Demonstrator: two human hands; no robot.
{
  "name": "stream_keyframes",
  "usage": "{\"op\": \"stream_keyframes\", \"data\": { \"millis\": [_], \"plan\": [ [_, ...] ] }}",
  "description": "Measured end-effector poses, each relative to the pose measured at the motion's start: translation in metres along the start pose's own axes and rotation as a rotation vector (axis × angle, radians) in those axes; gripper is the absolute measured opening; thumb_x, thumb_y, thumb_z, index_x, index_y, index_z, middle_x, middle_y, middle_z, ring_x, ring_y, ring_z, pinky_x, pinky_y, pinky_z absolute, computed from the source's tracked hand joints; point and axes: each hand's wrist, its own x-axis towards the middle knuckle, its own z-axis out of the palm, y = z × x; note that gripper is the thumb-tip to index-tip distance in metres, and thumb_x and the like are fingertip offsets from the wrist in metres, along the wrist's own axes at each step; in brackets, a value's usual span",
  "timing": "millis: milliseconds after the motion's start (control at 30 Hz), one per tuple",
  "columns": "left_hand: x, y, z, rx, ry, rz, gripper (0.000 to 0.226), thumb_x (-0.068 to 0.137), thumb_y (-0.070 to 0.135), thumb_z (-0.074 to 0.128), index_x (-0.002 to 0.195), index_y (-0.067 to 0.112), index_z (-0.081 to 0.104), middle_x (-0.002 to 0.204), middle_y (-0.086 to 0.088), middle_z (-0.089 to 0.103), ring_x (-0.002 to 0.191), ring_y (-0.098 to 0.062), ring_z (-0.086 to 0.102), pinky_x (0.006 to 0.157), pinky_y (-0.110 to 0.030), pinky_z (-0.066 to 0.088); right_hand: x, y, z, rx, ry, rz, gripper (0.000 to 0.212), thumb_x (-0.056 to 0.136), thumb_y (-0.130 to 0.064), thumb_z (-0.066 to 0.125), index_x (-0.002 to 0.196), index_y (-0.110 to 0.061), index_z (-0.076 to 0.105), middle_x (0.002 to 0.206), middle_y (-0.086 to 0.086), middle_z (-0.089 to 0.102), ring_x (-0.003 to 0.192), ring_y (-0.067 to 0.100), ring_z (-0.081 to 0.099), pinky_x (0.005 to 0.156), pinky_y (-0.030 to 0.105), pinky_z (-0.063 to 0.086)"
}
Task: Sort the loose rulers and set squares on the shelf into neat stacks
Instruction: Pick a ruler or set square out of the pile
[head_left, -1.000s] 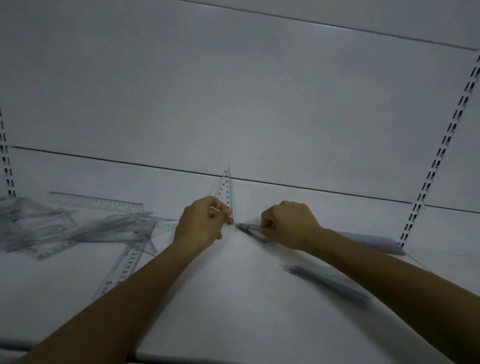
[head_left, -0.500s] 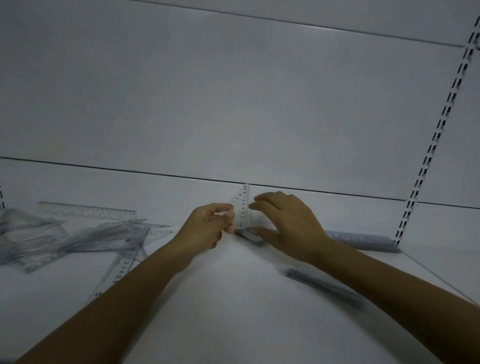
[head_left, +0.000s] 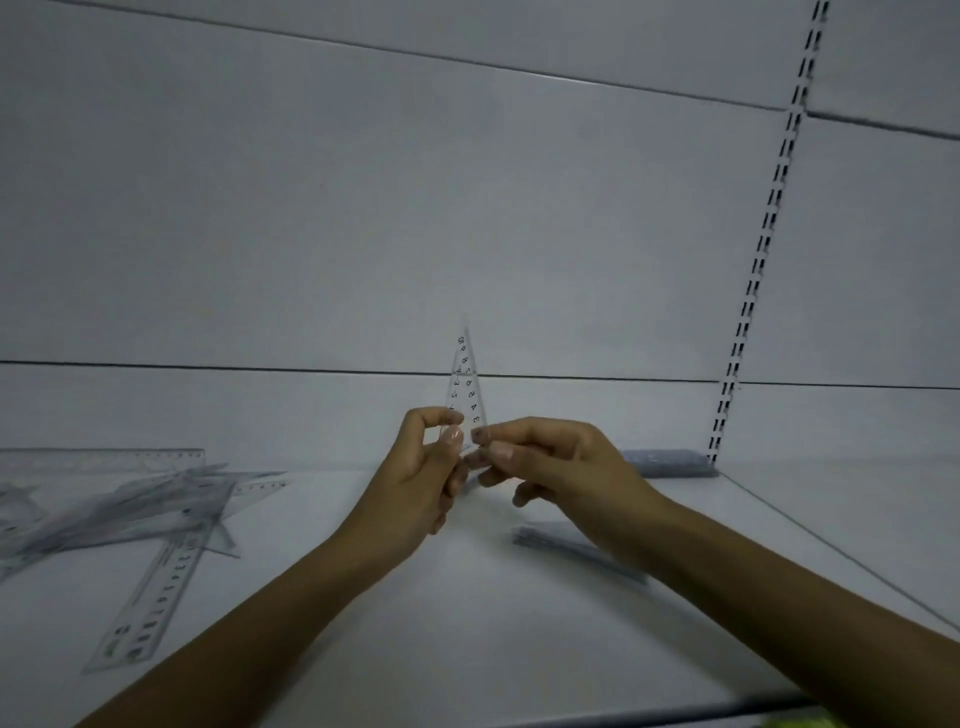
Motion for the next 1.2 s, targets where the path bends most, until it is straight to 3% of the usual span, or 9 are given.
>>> {"op": "stream_keyframes", "data": {
  "millis": [167,367,467,733,867,933,1000,1100,1200],
  "plan": [
    [0.011,0.017,0.024,0.125,0.025,0.122,0.026,0.097,0.037,0.035,0.121,0.028,0.042,0.063,0.01,0.054,0.057,-0.003,0.052,0.051,-0.02,0.04,-0.015,-0.001,-0.02,0.162,0.079,0.074,0.023,0.087,-0.015,0.06,0.109,-0.018,0.066,0.104,0.004,0.071,0.084,0.011,0.065,0.067,0.022,0.048],
    [0.029,0.041,0.067,0.094,0.015,0.246,0.033,0.091,0.042,0.033,0.119,0.025,0.041,0.066,0.009,0.055,0.053,-0.001,0.053,0.05,-0.012,0.039,-0.035,-0.011,-0.053,0.302,0.158,0.021,0.036,0.082,-0.032,0.056,0.113,-0.017,0.065,0.109,0.006,0.069,0.086,0.013,0.063,0.069,0.025,0.048],
    [0.023,0.031,0.085,0.061,-0.018,0.243,0.047,0.084,0.048,0.031,0.123,0.024,0.041,0.067,0.006,0.058,0.052,0.001,0.055,0.048,-0.013,0.041,-0.045,-0.004,-0.062,0.26,0.165,0.022,0.033,0.084,-0.028,0.056,0.111,-0.013,0.065,0.106,0.007,0.069,0.087,0.015,0.064,0.068,0.024,0.047],
    [0.016,0.008,0.088,0.174,-0.077,0.335,0.044,0.087,0.049,0.031,0.127,0.032,0.03,0.085,0.008,0.067,0.067,-0.007,0.064,0.06,-0.026,0.054,-0.046,0.017,-0.063,0.267,0.176,0.067,0.039,0.079,-0.024,0.061,0.115,-0.009,0.062,0.099,0.008,0.068,0.085,0.013,0.062,0.065,0.021,0.047],
    [0.011,-0.001,0.083,0.332,-0.164,0.282,0.07,0.087,0.061,0.022,0.148,0.035,0.002,0.127,-0.001,0.057,0.095,-0.012,0.064,0.078,-0.029,0.056,-0.04,0.018,-0.06,0.254,0.179,0.087,0.036,0.074,-0.027,0.062,0.107,-0.013,0.065,0.085,-0.002,0.07,0.076,0.008,0.061,0.064,0.021,0.046],
    [0.01,-0.003,0.082,0.361,-0.225,0.235,0.07,0.086,0.061,0.022,0.145,0.041,-0.009,0.147,0.004,0.04,0.12,-0.013,0.054,0.095,-0.026,0.046,-0.038,0.018,-0.059,0.219,0.174,0.08,0.035,0.074,-0.031,0.06,0.105,-0.014,0.065,0.082,-0.006,0.071,0.077,0.007,0.063,0.066,0.022,0.045],
    [0.01,-0.003,0.082,0.399,-0.268,0.216,0.067,0.086,0.064,0.023,0.138,0.048,-0.015,0.152,0.009,0.03,0.13,-0.014,0.044,0.105,-0.034,0.04,-0.036,0.02,-0.059,0.166,0.166,0.075,0.039,0.073,-0.038,0.059,0.104,-0.015,0.066,0.085,-0.007,0.072,0.086,0.009,0.066,0.078,0.026,0.047],
    [0.008,-0.001,0.081,0.451,-0.274,0.256,0.063,0.087,0.062,0.025,0.139,0.05,-0.008,0.15,0.01,0.034,0.124,-0.013,0.049,0.103,-0.037,0.043,-0.035,0.02,-0.059,0.131,0.137,0.066,0.041,0.074,-0.04,0.058,0.101,-0.01,0.065,0.095,-0.003,0.072,0.1,0.013,0.066,0.092,0.03,0.049],
    [0.016,0.001,0.074,0.474,-0.043,0.336,0.053,0.095,0.046,0.03,0.146,0.038,0.018,0.133,0.008,0.051,0.111,-0.011,0.054,0.093,-0.032,0.047,-0.035,0.015,-0.071,0.093,0.123,0.079,0.034,0.067,-0.034,0.068,0.092,-0.01,0.063,0.093,0.001,0.071,0.097,0.019,0.067,0.095,0.036,0.051]
  ]
}}
